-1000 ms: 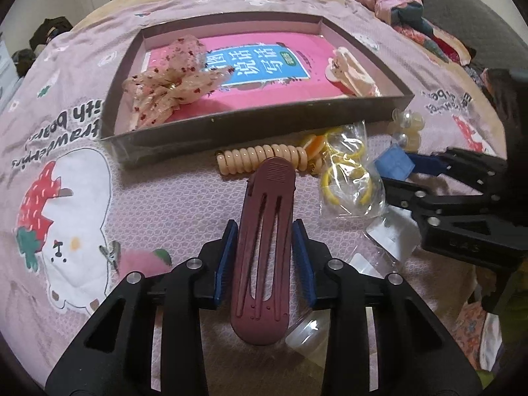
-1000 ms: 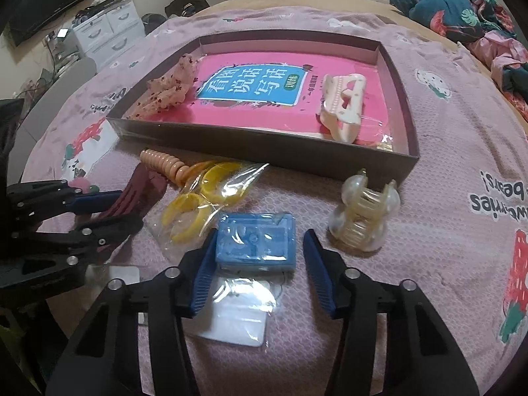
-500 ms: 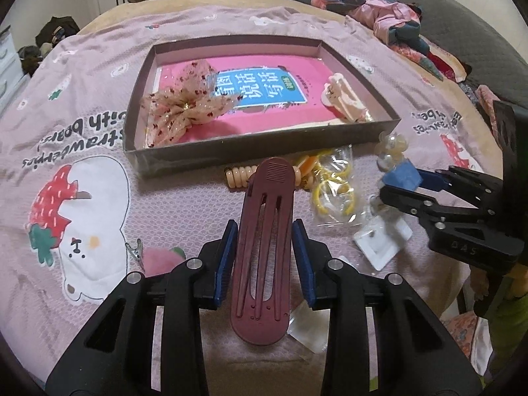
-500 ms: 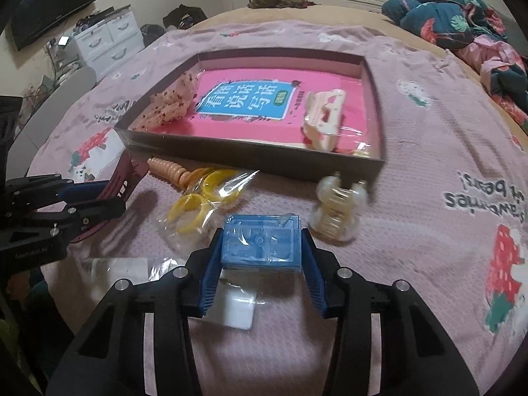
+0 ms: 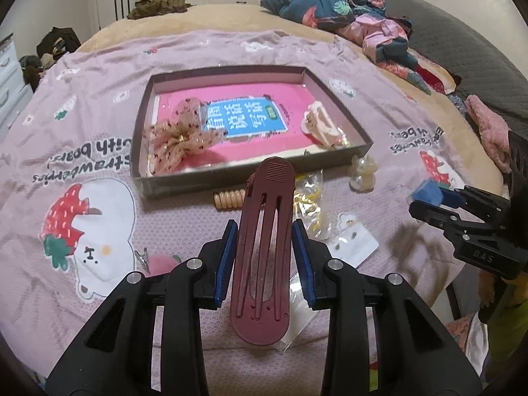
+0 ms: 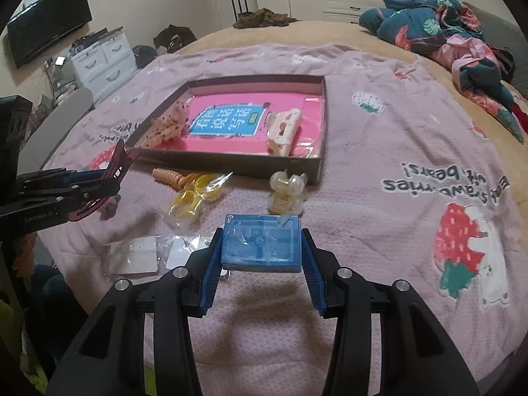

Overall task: Organize jewelry
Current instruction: 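Carry the maroon clip and blue box into the tray and open both tools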

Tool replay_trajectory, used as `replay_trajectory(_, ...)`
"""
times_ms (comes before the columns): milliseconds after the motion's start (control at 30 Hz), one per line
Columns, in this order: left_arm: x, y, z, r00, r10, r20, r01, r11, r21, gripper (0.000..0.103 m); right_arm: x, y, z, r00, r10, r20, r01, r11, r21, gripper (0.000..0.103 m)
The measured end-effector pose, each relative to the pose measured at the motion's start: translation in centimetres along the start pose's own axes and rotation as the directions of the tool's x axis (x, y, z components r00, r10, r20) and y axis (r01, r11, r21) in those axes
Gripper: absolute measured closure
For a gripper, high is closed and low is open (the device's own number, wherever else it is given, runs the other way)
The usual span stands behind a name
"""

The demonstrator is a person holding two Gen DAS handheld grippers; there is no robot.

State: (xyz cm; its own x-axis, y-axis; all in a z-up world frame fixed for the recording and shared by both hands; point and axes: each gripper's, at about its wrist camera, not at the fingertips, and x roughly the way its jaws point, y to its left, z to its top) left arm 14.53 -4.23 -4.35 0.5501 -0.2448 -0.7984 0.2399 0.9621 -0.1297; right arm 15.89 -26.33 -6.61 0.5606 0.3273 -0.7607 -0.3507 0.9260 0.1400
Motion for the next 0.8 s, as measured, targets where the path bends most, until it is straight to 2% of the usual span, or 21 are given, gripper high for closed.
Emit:
replay_trajectory(333,-1.7,0.7,2.5,0.999,0.019,0.05,-0.018,1.0,-0.021,0.077,-2.1,0.2,2.8,0.997,0.006,0.07,-0.005,1.0,-0.021,0.06)
replay_trajectory(800,-1.9,2.6,7.4,0.995,0.029,0.101,-0.024,0.999,-0.048,0.077,-1.9,1.3,8.3,0.989,0.035,0.146,-0.026,0.998,-0.065,0.059)
